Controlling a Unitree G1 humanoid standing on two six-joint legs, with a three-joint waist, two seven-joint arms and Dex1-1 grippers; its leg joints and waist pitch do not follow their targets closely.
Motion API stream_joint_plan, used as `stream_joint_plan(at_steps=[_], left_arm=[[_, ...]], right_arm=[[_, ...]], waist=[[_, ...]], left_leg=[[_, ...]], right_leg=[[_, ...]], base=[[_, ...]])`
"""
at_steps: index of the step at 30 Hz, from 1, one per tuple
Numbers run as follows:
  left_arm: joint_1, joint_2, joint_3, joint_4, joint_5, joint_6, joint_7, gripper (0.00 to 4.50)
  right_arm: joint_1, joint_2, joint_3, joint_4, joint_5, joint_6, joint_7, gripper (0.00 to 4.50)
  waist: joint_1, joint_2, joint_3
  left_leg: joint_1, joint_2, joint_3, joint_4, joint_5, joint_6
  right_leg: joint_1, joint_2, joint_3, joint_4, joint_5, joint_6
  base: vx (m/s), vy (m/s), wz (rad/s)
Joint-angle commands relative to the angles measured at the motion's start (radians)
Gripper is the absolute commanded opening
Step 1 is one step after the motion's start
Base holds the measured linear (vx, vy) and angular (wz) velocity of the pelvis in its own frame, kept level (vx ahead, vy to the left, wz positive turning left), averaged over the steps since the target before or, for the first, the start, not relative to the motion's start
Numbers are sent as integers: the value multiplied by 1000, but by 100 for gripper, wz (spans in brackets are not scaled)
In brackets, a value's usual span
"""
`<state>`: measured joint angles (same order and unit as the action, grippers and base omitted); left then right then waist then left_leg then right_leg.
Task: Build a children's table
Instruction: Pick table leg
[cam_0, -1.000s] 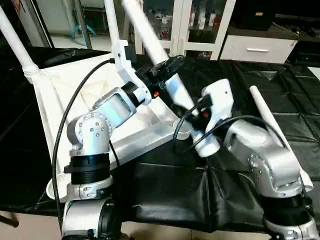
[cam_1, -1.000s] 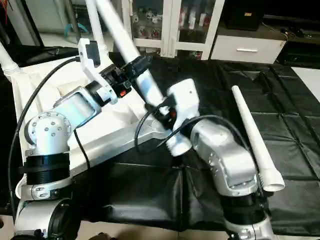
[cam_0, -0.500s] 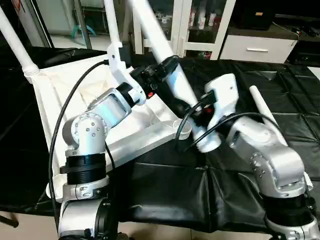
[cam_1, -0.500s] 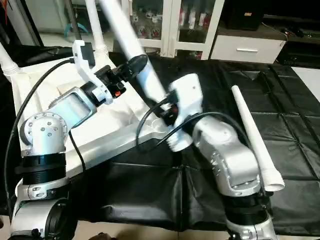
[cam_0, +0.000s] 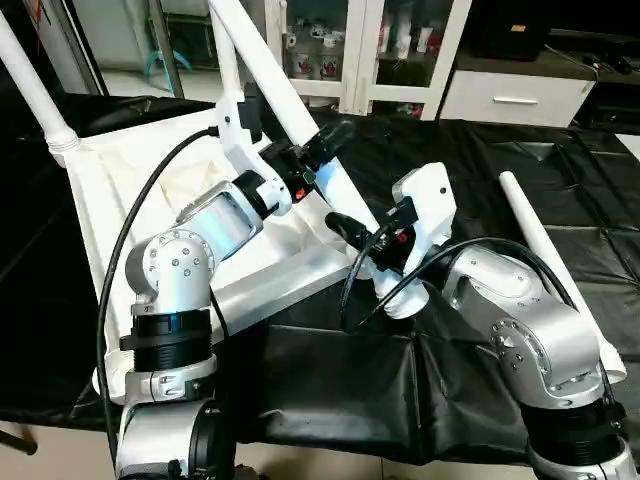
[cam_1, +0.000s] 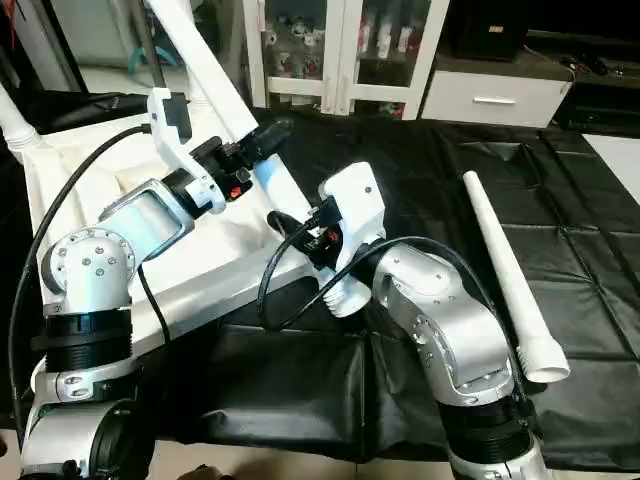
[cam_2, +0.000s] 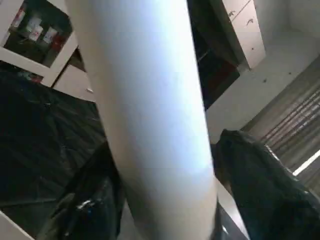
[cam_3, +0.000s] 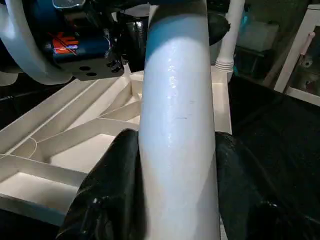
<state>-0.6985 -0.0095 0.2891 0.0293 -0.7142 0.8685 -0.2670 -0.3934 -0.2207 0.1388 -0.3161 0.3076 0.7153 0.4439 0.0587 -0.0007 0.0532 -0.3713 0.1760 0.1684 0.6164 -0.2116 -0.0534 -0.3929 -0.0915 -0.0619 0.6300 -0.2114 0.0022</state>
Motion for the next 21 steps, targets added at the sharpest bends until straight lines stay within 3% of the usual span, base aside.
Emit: stream_joint_plan(at_steps=[1, 5, 7, 9, 11, 12, 13, 14, 15, 18, 21], left_arm=[[-1, -1, -3, -1, -24, 10, 7, 273], [-1, -4, 4, 0, -23, 9, 19, 244], [-6, -3, 10, 8, -24, 4, 28, 219], [-15, -4, 18, 23, -19, -11, 37, 212], [-19, -5, 22, 30, -15, -20, 41, 198], [-25, -4, 27, 33, -10, -31, 47, 198], [-25, -4, 27, 33, -10, -31, 47, 196], [-28, -2, 32, 34, -7, -37, 53, 191], [-31, 0, 40, 31, -8, -41, 62, 190], [-31, 0, 44, 29, -12, -38, 63, 185], [-35, 20, 39, 35, -9, -46, 63, 177]], right_arm=[[-14, -1, 5, -5, 0, -2, -4, 177], [-21, 2, 8, 1, -1, -4, -2, 177], [-28, 4, 7, 8, -4, -10, -3, 177], [-29, 5, 7, 16, -14, -31, -7, 177], [-29, 5, 7, 20, -20, -45, -8, 177], [-30, 5, 10, 24, -20, -67, 4, 177], [-30, 5, 10, 24, -20, -67, 4, 177], [-30, 7, 10, 27, -15, -79, 14, 233], [-28, 21, -8, 31, 27, -68, 36, 247], [-27, 21, -13, 30, 37, -63, 42, 267], [-38, -8, -58, 25, 87, -7, 69, 289]], waist=[[1, -11, -68], [1, -10, -68], [0, 1, -69], [1, -8, -70], [2, -6, -69], [1, -12, -69], [3, -8, -70], [2, -8, -69], [1, -8, -69], [1, -6, -69], [3, -16, -69]], left_leg=[[8, 38, -9, -67, 14, 39], [8, 38, -9, -66, 17, 37], [9, 37, -10, -65, 22, 34], [8, 36, -9, -65, 19, 32], [8, 38, -10, -66, 12, 29], [8, 38, -9, -67, 9, 30], [9, 38, -10, -66, 10, 31], [9, 39, -9, -66, 9, 32], [8, 38, -9, -65, 10, 36], [8, 38, -10, -65, 17, 48], [8, 39, -9, -66, 15, 52]], right_leg=[[59, -45, 48, -59, 52, -231], [59, -45, 48, -58, 55, -230], [57, -43, 47, -58, 73, -233], [60, -44, 47, -58, 84, -238], [60, -45, 47, -58, 73, -239], [61, -44, 47, -58, 69, -237], [61, -46, 48, -57, 69, -237], [60, -46, 47, -58, 67, -237], [61, -46, 48, -57, 71, -238], [61, -45, 47, -56, 85, -240], [62, -46, 47, -57, 70, -238]], base=[[0, 0, 0], [0, 0, 0], [0, 0, 0], [0, 0, 0], [0, 0, 0], [0, 0, 0], [0, 0, 0], [0, 0, 0], [0, 0, 0], [0, 0, 0], [0, 0, 0]])
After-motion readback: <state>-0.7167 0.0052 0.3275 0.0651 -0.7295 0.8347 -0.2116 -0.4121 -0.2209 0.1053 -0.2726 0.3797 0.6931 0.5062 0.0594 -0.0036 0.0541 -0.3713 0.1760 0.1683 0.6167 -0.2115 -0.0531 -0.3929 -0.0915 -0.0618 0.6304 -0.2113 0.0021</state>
